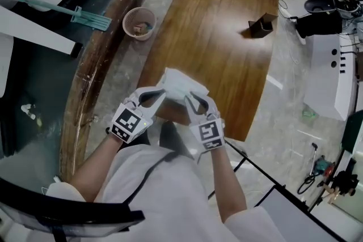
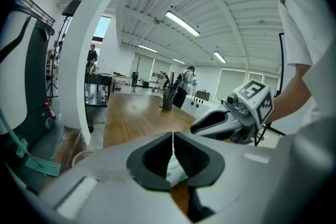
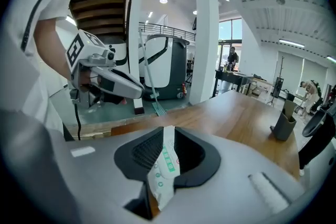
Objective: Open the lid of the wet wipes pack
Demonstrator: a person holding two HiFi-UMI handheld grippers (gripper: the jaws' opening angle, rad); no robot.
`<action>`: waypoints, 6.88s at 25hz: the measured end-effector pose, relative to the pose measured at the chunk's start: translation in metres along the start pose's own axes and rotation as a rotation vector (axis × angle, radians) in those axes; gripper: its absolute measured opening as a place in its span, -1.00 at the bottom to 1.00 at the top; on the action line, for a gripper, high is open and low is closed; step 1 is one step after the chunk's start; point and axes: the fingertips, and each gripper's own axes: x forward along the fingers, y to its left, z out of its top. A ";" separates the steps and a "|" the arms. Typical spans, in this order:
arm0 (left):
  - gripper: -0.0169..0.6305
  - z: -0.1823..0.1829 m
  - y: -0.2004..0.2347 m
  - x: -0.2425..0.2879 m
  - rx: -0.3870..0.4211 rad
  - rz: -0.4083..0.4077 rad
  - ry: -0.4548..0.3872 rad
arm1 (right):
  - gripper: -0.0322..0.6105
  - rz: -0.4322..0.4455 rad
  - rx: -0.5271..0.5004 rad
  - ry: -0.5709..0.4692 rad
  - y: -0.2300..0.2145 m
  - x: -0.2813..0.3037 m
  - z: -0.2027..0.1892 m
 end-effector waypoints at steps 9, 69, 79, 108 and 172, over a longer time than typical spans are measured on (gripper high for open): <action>-0.75 -0.041 -0.002 0.029 0.001 0.004 0.095 | -0.25 0.115 -0.111 0.152 0.003 0.032 -0.041; -0.91 -0.111 -0.017 0.080 -0.018 -0.031 0.242 | -0.02 0.487 0.148 0.337 -0.007 0.056 -0.071; -0.91 -0.113 -0.017 0.080 -0.024 -0.028 0.252 | -0.04 0.568 0.213 0.362 -0.009 0.053 -0.067; -0.83 -0.061 -0.005 0.057 -0.012 0.053 0.167 | -0.43 0.268 0.242 0.123 -0.086 0.045 -0.042; -0.93 0.079 -0.050 -0.042 0.199 -0.147 -0.116 | -0.84 -0.285 0.419 -0.364 0.027 -0.129 0.056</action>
